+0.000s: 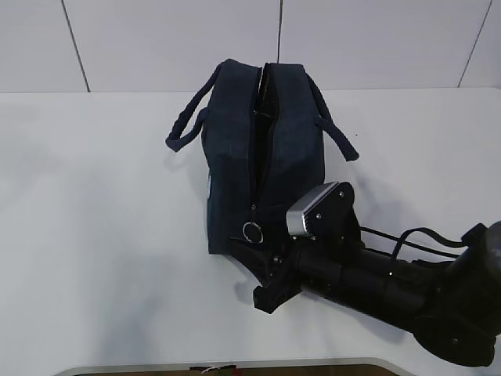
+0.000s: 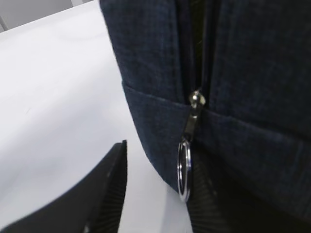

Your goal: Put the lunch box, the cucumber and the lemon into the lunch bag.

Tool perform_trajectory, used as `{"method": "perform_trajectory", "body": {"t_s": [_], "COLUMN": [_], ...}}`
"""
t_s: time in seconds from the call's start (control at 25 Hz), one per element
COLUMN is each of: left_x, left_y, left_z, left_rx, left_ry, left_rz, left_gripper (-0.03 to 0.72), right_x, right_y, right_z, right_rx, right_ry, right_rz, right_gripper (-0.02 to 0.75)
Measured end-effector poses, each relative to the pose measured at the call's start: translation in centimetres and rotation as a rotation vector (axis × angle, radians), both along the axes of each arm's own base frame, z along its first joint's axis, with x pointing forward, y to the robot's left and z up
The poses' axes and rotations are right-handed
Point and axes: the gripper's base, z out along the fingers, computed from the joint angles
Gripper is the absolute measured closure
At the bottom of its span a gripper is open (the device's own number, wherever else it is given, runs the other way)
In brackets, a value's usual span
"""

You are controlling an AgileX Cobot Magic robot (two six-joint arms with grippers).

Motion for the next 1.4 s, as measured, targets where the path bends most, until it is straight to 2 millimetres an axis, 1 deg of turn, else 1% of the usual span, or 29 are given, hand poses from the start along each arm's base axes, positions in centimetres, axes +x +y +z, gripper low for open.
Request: {"method": "perform_trajectory", "body": {"t_s": [0.08,0.24,0.48,0.72,0.96,1.12,1.28,1.4], "left_x": [0.0,0.0,-0.01,-0.01,-0.01,-0.01,-0.02,-0.02], "left_y": [0.0,0.0,-0.01,-0.03,-0.03,-0.03,-0.04,-0.04], "left_z": [0.0,0.0,0.01,0.01,0.01,0.01,0.02,0.02], "left_rx": [0.0,0.0,-0.002,-0.003,-0.003,-0.003,-0.005,-0.005], "left_ry": [0.0,0.0,0.0,0.001,0.001,0.001,0.001,0.001], "left_rz": [0.0,0.0,-0.001,-0.001,-0.001,-0.001,-0.002,-0.002], "left_gripper": [0.437,0.437,0.437,0.437,0.437,0.441,0.443,0.443], "right_x": [0.01,0.06,0.16,0.24,0.27,0.28,0.25,0.2], "right_y": [-0.01,-0.05,-0.14,-0.23,-0.26,-0.28,-0.33,-0.42], "right_z": [-0.02,-0.05,-0.14,-0.23,-0.22,-0.27,-0.48,-0.15], "right_rx": [0.0,0.002,0.004,0.002,0.003,0.008,0.019,0.017], "right_ry": [0.001,0.002,0.006,0.013,0.013,0.027,0.076,0.087], "right_rz": [-0.002,-0.009,-0.027,-0.041,-0.045,-0.051,-0.065,-0.072], "right_gripper": [0.432,0.483,0.498,0.556,0.642,0.731,0.733,0.733]}}
